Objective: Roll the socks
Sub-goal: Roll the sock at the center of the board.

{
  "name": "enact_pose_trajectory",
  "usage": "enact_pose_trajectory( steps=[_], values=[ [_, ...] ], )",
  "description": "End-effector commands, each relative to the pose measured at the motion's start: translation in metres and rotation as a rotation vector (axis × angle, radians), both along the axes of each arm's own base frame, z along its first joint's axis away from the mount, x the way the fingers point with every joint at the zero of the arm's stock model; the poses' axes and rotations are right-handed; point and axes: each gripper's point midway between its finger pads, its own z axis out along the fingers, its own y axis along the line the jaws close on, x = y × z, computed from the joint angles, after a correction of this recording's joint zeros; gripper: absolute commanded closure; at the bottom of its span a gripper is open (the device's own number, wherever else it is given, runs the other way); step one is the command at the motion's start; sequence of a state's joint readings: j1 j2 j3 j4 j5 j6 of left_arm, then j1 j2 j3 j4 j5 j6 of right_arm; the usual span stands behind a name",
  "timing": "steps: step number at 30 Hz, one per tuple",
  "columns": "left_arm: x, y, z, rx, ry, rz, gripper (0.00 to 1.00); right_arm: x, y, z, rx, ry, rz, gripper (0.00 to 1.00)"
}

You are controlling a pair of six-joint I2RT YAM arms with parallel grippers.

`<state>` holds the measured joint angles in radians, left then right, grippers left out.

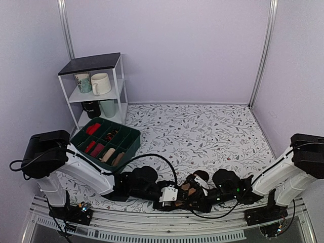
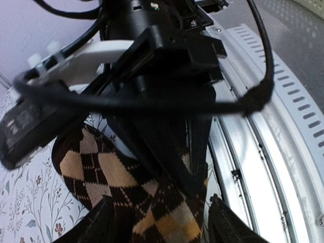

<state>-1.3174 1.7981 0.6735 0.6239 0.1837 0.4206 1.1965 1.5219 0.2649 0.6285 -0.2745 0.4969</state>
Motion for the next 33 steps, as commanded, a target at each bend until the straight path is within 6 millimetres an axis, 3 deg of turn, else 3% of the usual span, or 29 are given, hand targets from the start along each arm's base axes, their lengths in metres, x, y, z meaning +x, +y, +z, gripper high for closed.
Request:
enact_pose_trajectory(
  steps=[1, 6, 14, 20, 22, 23, 24, 29, 33],
  values=[
    [-0.01, -0.003, -0.018, 0.056, -0.012, -0.065, 0.37, -0.019, -0.031, -0.049, -0.189, 0.149, 0.021, 0.91],
    [-0.011, 0.006, -0.036, 0.121, 0.025, -0.04, 0.38, -0.016, -0.032, -0.047, -0.176, 0.16, 0.019, 0.91],
    [-0.014, 0.013, -0.042, 0.147, 0.062, -0.022, 0.47, -0.014, -0.031, -0.048, -0.178, 0.19, 0.017, 0.91],
    [-0.015, 0.015, -0.043, 0.153, 0.088, -0.011, 0.7, -0.013, -0.032, -0.05, -0.184, 0.212, 0.013, 0.91],
    [-0.016, 0.014, -0.04, 0.144, 0.093, -0.019, 0.85, -0.012, -0.03, -0.05, -0.187, 0.217, 0.012, 0.91],
    [-0.017, 0.013, -0.04, 0.145, 0.096, -0.022, 0.96, -0.012, -0.03, -0.05, -0.189, 0.217, 0.01, 0.9],
    [-0.018, 0.013, -0.04, 0.148, 0.1, -0.025, 1.0, -0.011, -0.03, -0.05, -0.192, 0.214, 0.006, 0.88],
    [-0.019, 0.018, -0.049, 0.195, 0.216, 0.002, 1.0, 0.009, -0.029, -0.038, -0.201, 0.125, -0.055, 0.71],
    [-0.02, 0.029, -0.061, 0.268, 0.396, 0.054, 1.0, 0.032, -0.031, -0.001, -0.117, -0.061, -0.118, 0.61]
  ],
)
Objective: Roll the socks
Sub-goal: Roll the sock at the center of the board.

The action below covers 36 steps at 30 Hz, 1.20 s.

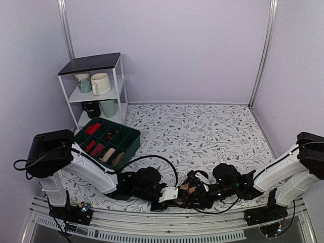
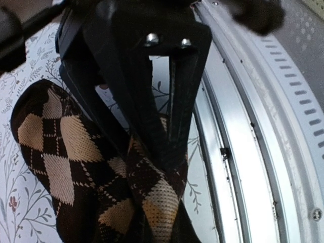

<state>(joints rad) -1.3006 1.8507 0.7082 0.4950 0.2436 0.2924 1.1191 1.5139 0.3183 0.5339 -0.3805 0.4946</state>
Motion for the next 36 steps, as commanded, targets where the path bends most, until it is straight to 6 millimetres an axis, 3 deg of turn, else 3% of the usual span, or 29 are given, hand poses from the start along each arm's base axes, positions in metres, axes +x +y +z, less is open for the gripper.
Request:
enact_pose_trajectory(
  steps=[1, 6, 11, 12, 15, 20, 29, 32, 36],
  values=[
    [-0.016, 0.022, -0.028, 0.145, 0.254, 0.031, 1.0, 0.027, -0.037, -0.003, -0.11, -0.177, -0.141, 0.59],
    [-0.02, 0.031, -0.039, 0.197, 0.387, 0.056, 1.0, 0.04, -0.048, 0.039, 0.032, -0.414, -0.178, 0.54],
    [-0.016, 0.032, -0.047, 0.243, 0.498, 0.065, 1.0, 0.021, -0.044, 0.067, 0.169, -0.687, -0.084, 0.5],
    [-0.018, 0.036, -0.059, 0.275, 0.522, 0.072, 1.0, 0.016, -0.04, 0.066, 0.156, -0.723, -0.05, 0.49],
    [-0.016, 0.04, -0.063, 0.28, 0.551, 0.083, 1.0, -0.001, -0.023, 0.054, 0.096, -0.79, 0.063, 0.48],
    [-0.016, 0.047, -0.067, 0.292, 0.578, 0.092, 1.0, -0.011, -0.007, 0.019, -0.022, -0.792, 0.154, 0.47],
    [-0.014, 0.047, -0.069, 0.291, 0.583, 0.1, 1.0, -0.015, 0.0, 0.008, -0.041, -0.765, 0.183, 0.5],
    [-0.014, 0.046, -0.07, 0.294, 0.586, 0.099, 1.0, -0.018, 0.002, 0.001, -0.064, -0.735, 0.201, 0.61],
    [-0.01, 0.045, -0.07, 0.287, 0.573, 0.112, 0.98, -0.02, 0.001, -0.01, -0.105, -0.672, 0.196, 0.88]
  ],
)
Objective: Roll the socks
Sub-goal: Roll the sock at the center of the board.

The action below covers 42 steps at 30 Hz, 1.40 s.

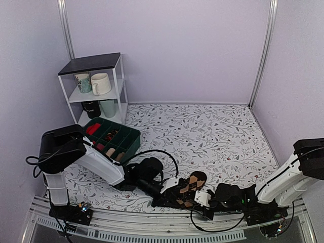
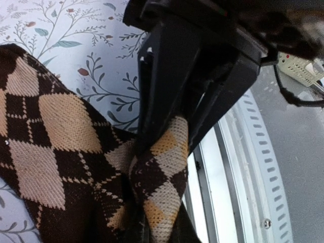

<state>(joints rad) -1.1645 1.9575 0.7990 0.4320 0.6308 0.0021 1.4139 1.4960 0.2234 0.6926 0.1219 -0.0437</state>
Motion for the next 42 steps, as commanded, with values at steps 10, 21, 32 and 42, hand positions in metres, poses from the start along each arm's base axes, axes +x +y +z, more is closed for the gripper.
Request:
enact_pose_trajectory(
  steps=[10, 21, 32, 42],
  values=[
    [0.036, 0.03, 0.031, -0.041, -0.386, 0.257, 0.72, -0.01, -0.017, -0.019, -0.006, 0.332, -0.117, 0.96],
    [0.003, 0.01, 0.056, -0.223, -0.756, 0.093, 0.58, -0.022, -0.028, -0.022, 0.014, 0.715, -0.168, 0.95],
    [-0.002, 0.008, 0.03, -0.196, -0.807, 0.037, 0.47, -0.028, -0.025, -0.038, -0.049, 0.848, -0.151, 0.95],
    [-0.011, 0.006, 0.009, -0.131, -0.747, -0.019, 0.49, -0.025, -0.026, -0.038, -0.044, 0.886, -0.154, 0.95]
  ],
)
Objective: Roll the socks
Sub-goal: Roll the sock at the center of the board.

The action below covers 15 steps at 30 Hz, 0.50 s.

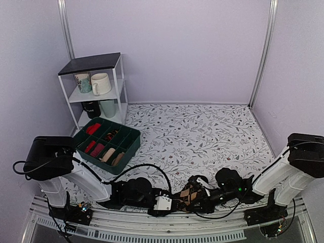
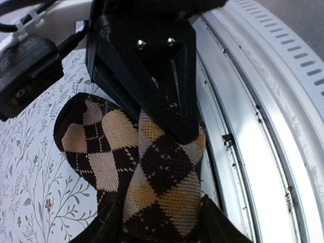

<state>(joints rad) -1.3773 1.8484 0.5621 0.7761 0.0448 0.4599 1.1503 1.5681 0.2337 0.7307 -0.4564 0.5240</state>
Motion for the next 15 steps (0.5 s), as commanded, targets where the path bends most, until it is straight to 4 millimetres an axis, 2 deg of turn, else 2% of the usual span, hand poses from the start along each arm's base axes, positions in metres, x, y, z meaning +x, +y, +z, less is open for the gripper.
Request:
enact_pose_trajectory(
  steps=[1, 4, 5, 7, 11, 13, 15],
  values=[
    [-0.008, -0.004, -0.006, 0.024, 0.019, -0.025, 0.49, -0.015, -0.025, -0.035, -0.153, 0.113, 0.011, 0.95],
    [-0.007, -0.006, -0.01, 0.039, 0.019, -0.022, 0.52, -0.015, -0.025, -0.036, -0.153, 0.115, 0.012, 0.95],
    [-0.008, -0.007, -0.011, 0.045, 0.024, -0.026, 0.55, -0.014, -0.025, -0.036, -0.153, 0.116, 0.01, 0.95],
    [-0.011, -0.01, -0.012, 0.057, 0.038, -0.042, 0.74, -0.013, -0.024, -0.037, -0.157, 0.12, 0.007, 0.95],
    [-0.014, -0.012, -0.014, 0.077, 0.066, -0.056, 1.0, -0.012, -0.023, -0.036, -0.157, 0.122, -0.001, 0.93],
    [-0.016, -0.012, -0.016, 0.096, 0.089, -0.057, 1.0, -0.009, -0.023, -0.036, -0.157, 0.117, -0.013, 0.89],
    [-0.018, -0.009, -0.019, 0.123, 0.128, -0.05, 1.0, -0.003, -0.022, -0.033, -0.16, 0.096, -0.037, 0.8]
  ],
)
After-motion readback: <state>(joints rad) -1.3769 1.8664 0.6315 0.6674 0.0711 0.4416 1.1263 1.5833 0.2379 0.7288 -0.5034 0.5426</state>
